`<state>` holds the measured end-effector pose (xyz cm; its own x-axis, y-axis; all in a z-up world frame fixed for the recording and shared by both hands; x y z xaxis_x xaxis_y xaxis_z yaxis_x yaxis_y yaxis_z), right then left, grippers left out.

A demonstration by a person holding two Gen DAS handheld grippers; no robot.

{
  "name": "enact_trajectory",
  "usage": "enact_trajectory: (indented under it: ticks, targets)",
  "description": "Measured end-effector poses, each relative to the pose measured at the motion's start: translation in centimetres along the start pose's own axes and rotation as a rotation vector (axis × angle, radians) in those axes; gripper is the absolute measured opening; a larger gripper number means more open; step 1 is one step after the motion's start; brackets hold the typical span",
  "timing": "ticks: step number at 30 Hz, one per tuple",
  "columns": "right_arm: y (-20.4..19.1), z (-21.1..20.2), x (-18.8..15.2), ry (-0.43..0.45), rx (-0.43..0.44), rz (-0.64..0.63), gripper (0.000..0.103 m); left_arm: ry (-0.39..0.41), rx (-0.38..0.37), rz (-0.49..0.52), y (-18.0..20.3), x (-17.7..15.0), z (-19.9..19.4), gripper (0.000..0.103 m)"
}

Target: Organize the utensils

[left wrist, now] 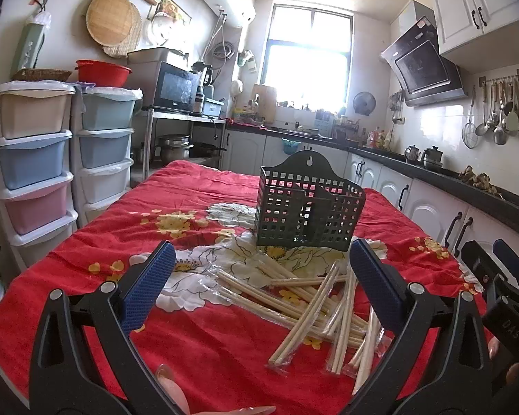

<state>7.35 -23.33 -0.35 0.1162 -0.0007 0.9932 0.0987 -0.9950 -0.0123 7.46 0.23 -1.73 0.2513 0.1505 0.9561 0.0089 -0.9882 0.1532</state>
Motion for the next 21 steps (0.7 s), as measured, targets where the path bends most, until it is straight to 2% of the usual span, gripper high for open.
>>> enact_trajectory:
  ticks: [11, 21]
  targets:
    - [-1.2, 0.5, -0.1, -0.011, 0.045, -0.033, 0.097, -0.009, 0.007, -0.013, -0.6, -0.6, 0.2, 0.093]
    - [-3.7, 1.7, -0.2, -0.08, 0.15, -0.074, 0.097, -0.043, 0.067, -0.074, -3.8, -0.5, 1.2, 0.093]
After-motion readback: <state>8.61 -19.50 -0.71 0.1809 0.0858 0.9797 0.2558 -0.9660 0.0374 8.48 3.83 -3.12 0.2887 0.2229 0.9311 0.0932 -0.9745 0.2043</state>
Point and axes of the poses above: each gripper's, at about its wrist camera, not at the fingertips, and z roughly the way its jaws point, y to its right, x to its top, the point moved 8 cm from there along z, roughly the way its jaws point, and after that the axes turned 2 degrees about -x, right-handed, at the moved point
